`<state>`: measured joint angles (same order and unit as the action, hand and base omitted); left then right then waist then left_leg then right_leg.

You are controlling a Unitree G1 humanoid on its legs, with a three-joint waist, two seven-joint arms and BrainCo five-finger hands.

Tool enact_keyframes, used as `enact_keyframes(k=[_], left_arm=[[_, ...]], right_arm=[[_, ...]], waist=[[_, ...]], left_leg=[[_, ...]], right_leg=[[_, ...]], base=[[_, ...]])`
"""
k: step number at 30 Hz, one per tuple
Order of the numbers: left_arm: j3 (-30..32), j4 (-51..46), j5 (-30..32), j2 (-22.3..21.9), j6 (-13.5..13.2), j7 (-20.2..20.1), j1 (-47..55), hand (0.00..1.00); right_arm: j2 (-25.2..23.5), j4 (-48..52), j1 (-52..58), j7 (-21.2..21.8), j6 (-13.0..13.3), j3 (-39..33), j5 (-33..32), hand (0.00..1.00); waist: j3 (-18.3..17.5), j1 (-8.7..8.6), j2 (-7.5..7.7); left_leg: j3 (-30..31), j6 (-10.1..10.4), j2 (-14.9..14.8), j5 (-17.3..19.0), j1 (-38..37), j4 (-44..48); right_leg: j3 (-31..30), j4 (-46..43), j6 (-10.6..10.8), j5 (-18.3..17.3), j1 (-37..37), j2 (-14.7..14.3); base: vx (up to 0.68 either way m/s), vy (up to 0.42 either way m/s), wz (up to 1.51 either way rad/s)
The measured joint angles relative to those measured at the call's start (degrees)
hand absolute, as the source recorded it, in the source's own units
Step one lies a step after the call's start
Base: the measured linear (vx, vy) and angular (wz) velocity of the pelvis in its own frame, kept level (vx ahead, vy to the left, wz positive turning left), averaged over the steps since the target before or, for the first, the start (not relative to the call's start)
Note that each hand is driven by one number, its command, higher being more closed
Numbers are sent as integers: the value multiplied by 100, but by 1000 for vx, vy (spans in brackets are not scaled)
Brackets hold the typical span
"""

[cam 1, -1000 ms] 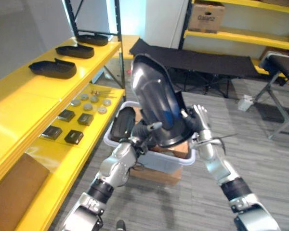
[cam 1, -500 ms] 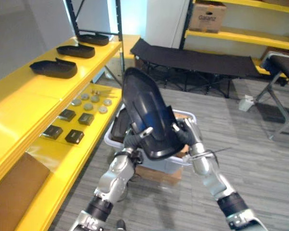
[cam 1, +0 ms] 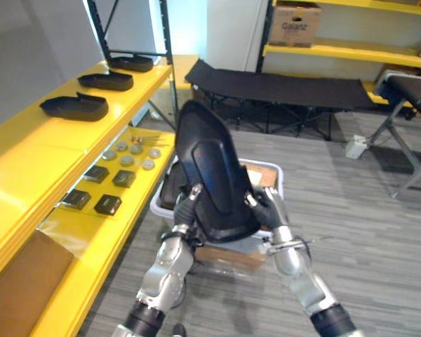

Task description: Walk over and take plastic housings, then place them on the shelf

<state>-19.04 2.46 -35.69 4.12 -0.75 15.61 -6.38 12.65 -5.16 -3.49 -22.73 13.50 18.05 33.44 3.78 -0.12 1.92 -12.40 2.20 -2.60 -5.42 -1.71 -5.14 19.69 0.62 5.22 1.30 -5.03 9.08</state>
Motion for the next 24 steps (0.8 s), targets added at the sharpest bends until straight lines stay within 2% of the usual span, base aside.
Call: enact_keyframes(k=[3, 4, 7, 8, 11, 15, 17, 19, 20, 21, 22, 23, 24], left_arm=[[9, -70, 12, 17, 1, -35, 0, 100], [11, -82, 12, 25, 1, -47, 0, 100], [23, -142, 21, 101, 61, -142, 0, 100], [28, -144, 21, 127, 136, -298, 0, 100], [1, -162, 78, 236, 263, -384, -1, 100], [-39, -167, 169, 239, 252, -284, -1, 100], [-30, -234, 457, 238, 211, -157, 0, 100], [-9, -428, 1067, 223, 132, -1, 3, 100], [1, -447, 1139, 216, 104, 9, 6, 100], [60, -557, 1427, 191, 7, 90, 22, 100], [73, -629, 1550, 182, -42, 117, 27, 100], [139, -805, 1853, 145, -180, 154, 30, 100], [173, -874, 1968, 86, -257, 164, 29, 100]], right_arm=[[7, 12, 4, -162, 0, 74, -1, 100], [9, 12, 4, -200, 0, 95, -4, 0], [28, 12, 14, -266, 66, 146, -4, 0], [53, 12, 51, -268, 129, 152, -16, 0], [156, -1, 99, -268, 135, 343, -375, 0], [299, -1, 97, -223, 140, 529, -1014, 0], [323, -2, 97, -64, 178, 567, -1461, 0], [322, -2, 94, 263, 382, 466, -1932, 0], [323, 0, 92, 312, 428, 433, -1989, 0], [292, 37, 89, 556, 641, 311, -2350, 0], [270, 90, 90, 685, 709, 240, -2475, 0], [253, 284, 93, 1065, 844, 39, -2737, 0], [245, 378, 91, 1230, 881, -45, -2860, 0]], waist=[[-1, -3, -1], [-1, -3, -2], [-9, -3, -6], [-27, -2, -7], [-115, 2, -7], [-144, 7, -20], [-145, 11, -22], [-145, 39, -22], [-145, 42, -22], [-145, 58, -22], [-145, 66, -22], [-145, 82, -22], [-145, 87, -22]], left_leg=[[-1, 0, 0, 0, -1, 0], [0, 0, 0, 0, -1, 0], [0, 0, 3, 0, -1, 1], [0, 0, 6, 0, -1, 1], [1, 8, 8, 6, -1, 1], [5, 8, 9, 5, -4, 1], [16, 7, 9, 4, -5, 1], [58, 6, 12, 2, -5, 1], [61, 6, 12, 2, -5, 1], [64, 6, 11, 1, -7, 1], [66, 6, 11, 1, -10, 2], [70, 6, 13, 0, -16, 2], [73, 5, 14, 0, -17, 2]], right_leg=[[0, -1, 0, 0, 0, 0], [0, -1, -1, 0, 0, 1], [0, -1, -1, 0, 1, 3], [1, 0, -2, -1, 1, 5], [1, 0, -8, -4, 3, 8], [2, -2, -8, -4, 2, 9], [7, -3, -8, -4, -2, 9], [23, -4, -8, -3, -12, 9], [25, -3, -8, -3, -13, 9], [27, -4, -9, -3, -17, 7], [28, -4, -9, -2, -20, 7], [30, -10, 6, 8, -29, 9], [31, -12, 11, 11, -32, 8]], base=[[0, 0, 0], [0, 0, 0], [0, 0, 0], [0, 0, 0], [0, 0, 0], [0, 0, 0], [0, 0, 0], [0, 0, 3], [0, 0, 0], [0, 0, 0], [0, 0, 0], [0, 0, 0], [0, 0, 3]])
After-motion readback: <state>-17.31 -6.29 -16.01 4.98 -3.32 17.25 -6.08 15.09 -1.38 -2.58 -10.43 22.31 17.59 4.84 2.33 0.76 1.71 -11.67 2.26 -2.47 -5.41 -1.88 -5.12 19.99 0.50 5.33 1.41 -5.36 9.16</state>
